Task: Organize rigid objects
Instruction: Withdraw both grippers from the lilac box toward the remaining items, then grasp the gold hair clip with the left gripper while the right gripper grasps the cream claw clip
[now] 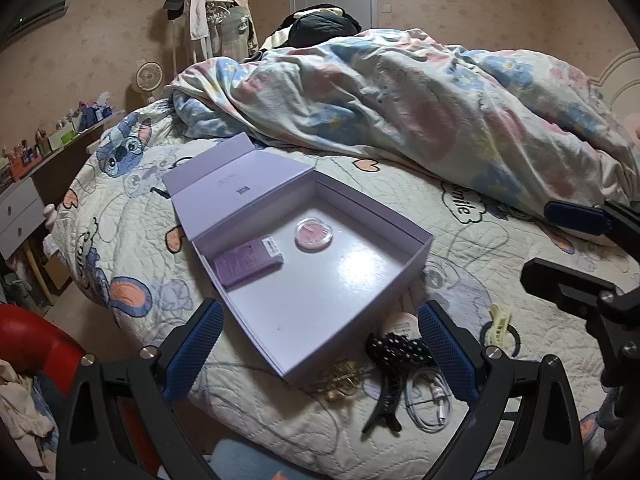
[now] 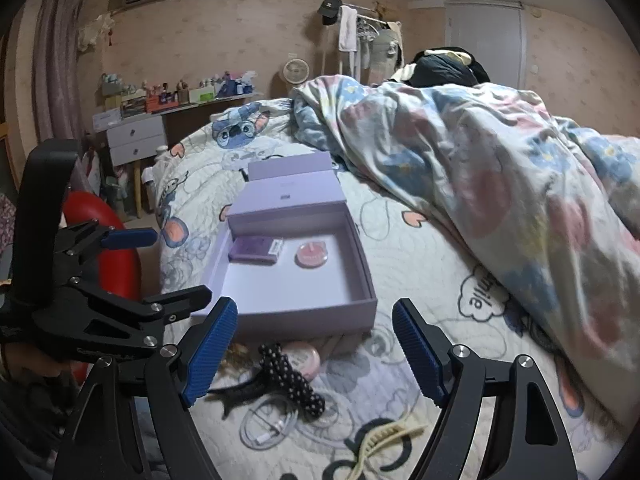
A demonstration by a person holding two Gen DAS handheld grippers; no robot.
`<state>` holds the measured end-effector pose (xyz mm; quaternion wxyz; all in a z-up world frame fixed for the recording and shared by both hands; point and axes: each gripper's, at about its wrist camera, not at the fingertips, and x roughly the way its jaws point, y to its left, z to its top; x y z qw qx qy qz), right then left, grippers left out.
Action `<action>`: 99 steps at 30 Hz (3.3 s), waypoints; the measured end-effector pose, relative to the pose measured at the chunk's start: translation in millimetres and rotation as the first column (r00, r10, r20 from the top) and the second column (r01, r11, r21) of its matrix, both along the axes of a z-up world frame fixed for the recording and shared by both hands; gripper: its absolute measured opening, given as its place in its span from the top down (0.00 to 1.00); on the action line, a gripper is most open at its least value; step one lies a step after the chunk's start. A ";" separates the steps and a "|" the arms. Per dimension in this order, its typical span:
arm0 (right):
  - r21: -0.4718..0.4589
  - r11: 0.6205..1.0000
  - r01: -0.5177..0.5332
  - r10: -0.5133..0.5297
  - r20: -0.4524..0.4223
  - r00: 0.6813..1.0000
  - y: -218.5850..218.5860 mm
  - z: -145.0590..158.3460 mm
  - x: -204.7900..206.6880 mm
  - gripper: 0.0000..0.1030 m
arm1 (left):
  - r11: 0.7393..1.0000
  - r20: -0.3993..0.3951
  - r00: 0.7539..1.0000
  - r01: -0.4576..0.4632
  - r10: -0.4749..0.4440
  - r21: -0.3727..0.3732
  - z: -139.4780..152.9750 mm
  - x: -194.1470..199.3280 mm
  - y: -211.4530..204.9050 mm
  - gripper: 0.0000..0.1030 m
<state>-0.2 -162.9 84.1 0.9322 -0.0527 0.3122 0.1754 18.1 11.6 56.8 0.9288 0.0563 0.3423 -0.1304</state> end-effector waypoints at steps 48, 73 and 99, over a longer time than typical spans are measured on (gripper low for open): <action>0.069 0.998 -0.003 0.013 -0.151 0.988 -20.9 -102.9 -13.5 0.20 | 0.995 -0.131 0.989 -0.080 0.072 -0.054 -91.3 -24.7 7.5 0.04; 0.055 0.993 0.102 -0.086 -0.238 0.967 -51.8 -131.6 13.2 0.20 | 0.989 -0.187 0.974 -0.137 0.126 -0.052 -128.9 22.6 -5.1 0.17; 0.023 0.982 0.186 -0.173 -0.272 0.947 -66.9 -138.7 5.1 0.20 | 0.980 -0.181 0.972 -0.172 0.152 -0.102 -124.1 -3.6 14.1 0.45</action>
